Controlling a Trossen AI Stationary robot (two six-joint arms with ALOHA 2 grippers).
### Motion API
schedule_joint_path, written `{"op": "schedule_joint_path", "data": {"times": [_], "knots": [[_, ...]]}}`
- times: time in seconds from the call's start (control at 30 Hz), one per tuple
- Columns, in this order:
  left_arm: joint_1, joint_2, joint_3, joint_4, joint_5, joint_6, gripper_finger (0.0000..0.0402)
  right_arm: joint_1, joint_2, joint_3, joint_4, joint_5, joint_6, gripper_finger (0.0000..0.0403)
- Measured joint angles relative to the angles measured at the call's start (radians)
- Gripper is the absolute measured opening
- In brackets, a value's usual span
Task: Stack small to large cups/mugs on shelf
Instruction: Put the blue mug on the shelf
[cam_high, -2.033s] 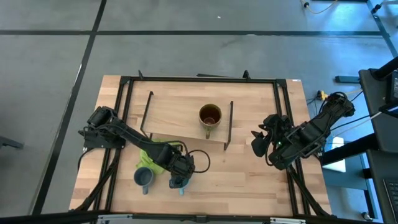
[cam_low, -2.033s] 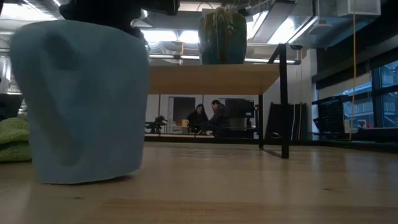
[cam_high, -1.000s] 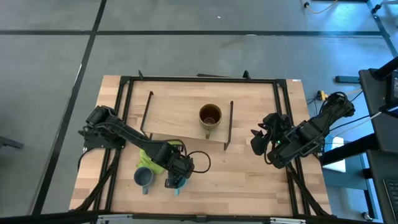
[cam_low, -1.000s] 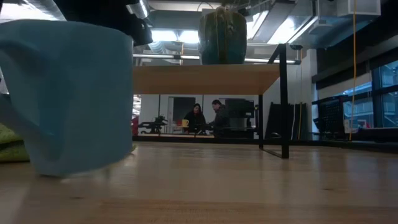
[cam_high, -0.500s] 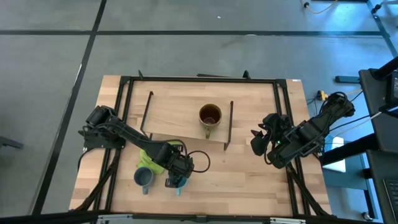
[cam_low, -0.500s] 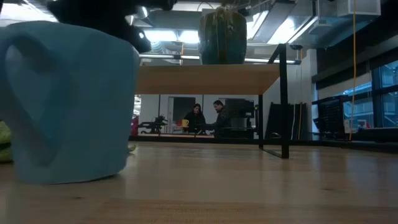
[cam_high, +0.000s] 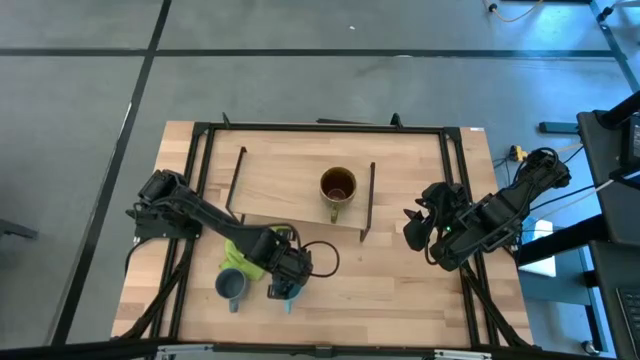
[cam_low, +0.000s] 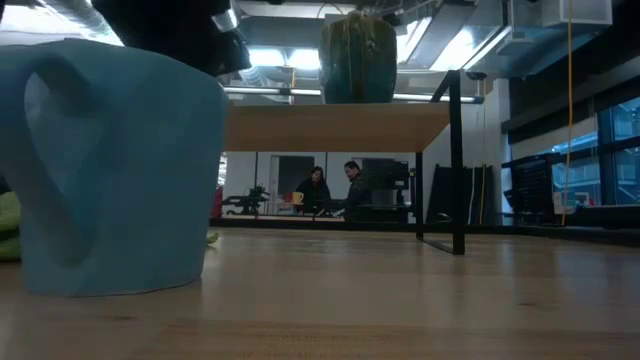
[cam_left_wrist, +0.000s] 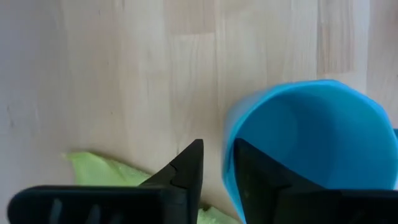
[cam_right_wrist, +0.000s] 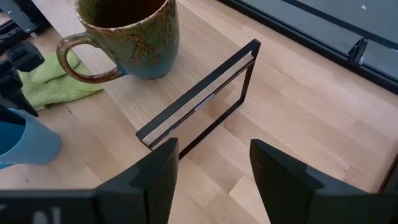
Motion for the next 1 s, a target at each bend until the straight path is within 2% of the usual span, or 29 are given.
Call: {"op": "schedule_joint_path", "data": {"times": [0.17,0.4,0.77,1.0], "knots": [[0.004,0.000,0.051,-0.070,0.000,-0.002,0.0092,0.000,0.000,0.000,0.000,0.000,-0.006,0.0200],[0.003,0.000,0.051,-0.122,0.023,-0.056,0.0093,0.000,0.000,0.000,0.000,0.000,-0.006,0.0200],[-0.001,-0.004,0.048,-0.096,0.061,-0.102,0.0094,0.000,0.000,0.000,0.000,0.000,-0.006,0.0200],[-0.004,-0.003,-0.006,-0.059,0.118,-0.133,0.0095,0.000,0.000,0.000,0.000,0.000,-0.007,0.0200]]}}
